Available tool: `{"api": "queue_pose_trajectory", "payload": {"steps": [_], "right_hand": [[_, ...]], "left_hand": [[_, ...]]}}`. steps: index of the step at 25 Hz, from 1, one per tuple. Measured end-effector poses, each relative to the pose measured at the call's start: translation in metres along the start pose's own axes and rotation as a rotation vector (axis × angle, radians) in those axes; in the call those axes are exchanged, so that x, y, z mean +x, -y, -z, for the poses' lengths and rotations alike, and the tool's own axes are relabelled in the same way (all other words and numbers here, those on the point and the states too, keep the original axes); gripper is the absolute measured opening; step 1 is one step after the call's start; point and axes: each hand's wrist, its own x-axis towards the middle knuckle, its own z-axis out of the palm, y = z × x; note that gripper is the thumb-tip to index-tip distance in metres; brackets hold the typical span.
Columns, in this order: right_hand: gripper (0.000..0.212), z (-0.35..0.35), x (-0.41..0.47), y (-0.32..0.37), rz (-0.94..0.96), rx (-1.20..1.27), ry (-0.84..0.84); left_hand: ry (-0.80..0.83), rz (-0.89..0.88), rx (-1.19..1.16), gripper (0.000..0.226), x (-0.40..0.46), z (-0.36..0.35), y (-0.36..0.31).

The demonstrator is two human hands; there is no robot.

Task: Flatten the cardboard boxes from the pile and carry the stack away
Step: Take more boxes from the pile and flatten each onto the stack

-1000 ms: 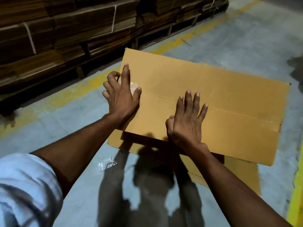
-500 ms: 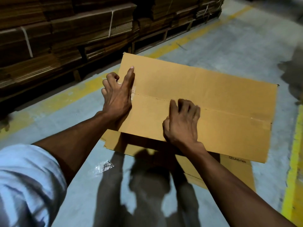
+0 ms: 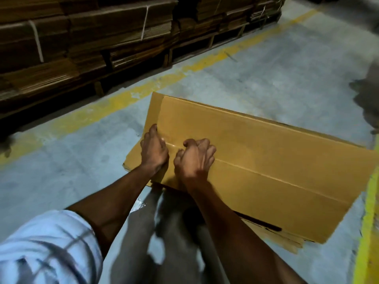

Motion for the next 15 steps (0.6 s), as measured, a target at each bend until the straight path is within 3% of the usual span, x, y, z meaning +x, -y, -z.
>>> {"api": "queue_pose_trajectory", "payload": {"steps": [6, 10, 12, 15], "right_hand": [[0.03, -0.024, 0.002, -0.001, 0.127, 0.057, -0.08], [0.033, -0.025, 0.005, -0.019, 0.015, 0.135, -0.088], [0.041, -0.026, 0.0, -0.035, -0.091, 0.194, -0.088], [0.056, -0.03, -0.005, -0.056, -0.125, 0.346, -0.086]], "left_hand": [[0.016, -0.061, -0.033, 0.043, 0.02, 0.001, -0.005], [0.12, -0.039, 0.081, 0.071, 0.015, -0.01, -0.028], [0.176, -0.121, 0.146, 0.084, 0.004, -0.019, -0.042], [0.128, -0.285, 0.2, 0.096, -0.002, -0.026, -0.055]]}}
